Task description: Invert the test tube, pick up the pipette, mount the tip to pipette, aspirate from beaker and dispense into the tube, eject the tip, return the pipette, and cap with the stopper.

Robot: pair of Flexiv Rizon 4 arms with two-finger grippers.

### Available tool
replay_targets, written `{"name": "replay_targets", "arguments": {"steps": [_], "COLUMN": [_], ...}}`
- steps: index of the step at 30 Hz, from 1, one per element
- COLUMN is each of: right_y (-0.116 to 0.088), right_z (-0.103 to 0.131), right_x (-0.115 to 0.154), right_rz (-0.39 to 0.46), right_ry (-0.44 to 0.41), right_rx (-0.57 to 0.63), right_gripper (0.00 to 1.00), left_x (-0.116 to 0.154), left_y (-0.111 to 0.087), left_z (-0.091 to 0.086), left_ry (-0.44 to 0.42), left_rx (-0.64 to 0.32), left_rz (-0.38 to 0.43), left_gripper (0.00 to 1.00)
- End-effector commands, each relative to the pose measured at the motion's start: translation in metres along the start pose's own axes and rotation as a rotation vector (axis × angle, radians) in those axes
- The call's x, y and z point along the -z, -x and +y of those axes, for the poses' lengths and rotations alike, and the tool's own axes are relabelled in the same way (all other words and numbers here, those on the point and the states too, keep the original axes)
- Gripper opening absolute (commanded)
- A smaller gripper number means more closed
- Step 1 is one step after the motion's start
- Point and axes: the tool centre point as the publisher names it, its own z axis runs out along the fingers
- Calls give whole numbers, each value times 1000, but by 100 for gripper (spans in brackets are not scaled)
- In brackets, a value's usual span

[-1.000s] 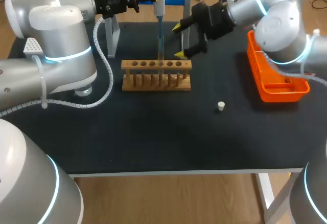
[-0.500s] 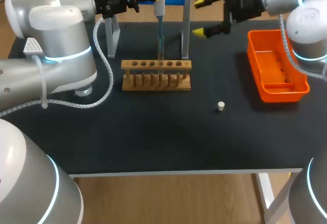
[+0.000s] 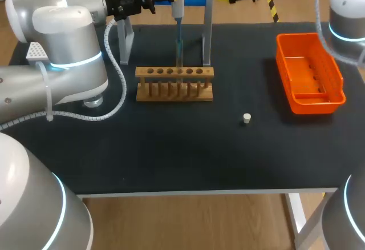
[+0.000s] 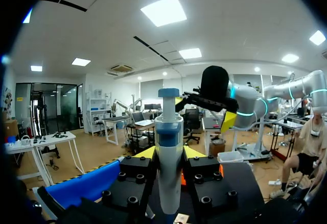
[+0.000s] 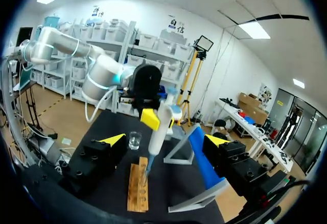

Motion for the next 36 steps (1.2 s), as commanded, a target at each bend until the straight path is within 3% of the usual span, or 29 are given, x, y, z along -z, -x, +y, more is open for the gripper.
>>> {"name": "replay_targets", "arguments": {"steps": [1, 5, 6, 8, 10, 12, 14, 15, 18, 36], "right_y": [13, 16, 16, 16, 16, 16, 17, 17, 17, 35], "right_z": [8, 20, 23, 23, 24, 26, 27, 28, 30, 65], "right_x": [-8, -12, -12, -13, -13, -14, -14, -14, -14, -42], "right_rz": [31, 63, 69, 84, 95, 111, 125, 127, 137, 244], "right_ry": [43, 103, 118, 143, 168, 198, 230, 237, 256, 368], "right_rx": [-10, -17, -14, -25, -36, -58, -74, -79, -94, -253], "right_gripper": [100, 96, 76, 49, 42, 15, 12, 5, 0, 0], "left_x": [-1, -1, -1, -1, -1, -1, -1, -1, -1, -1], "left_y": [-1, -1, -1, -1, -1, -1, -1, -1, -1, -1], "left_z": [1, 1, 1, 1, 1, 1, 1, 1, 1, 1], "left_ry": [-4, -4, -4, -4, -4, -4, -4, -4, -4, -4], "left_rx": [-1, -1, -1, -1, -1, -1, -1, -1, -1, -1], "left_rz": [-4, -4, -4, -4, -4, -4, -4, -4, -4, -4], "left_gripper": [0, 0, 0, 0, 0, 0, 0, 0, 0, 0]}}
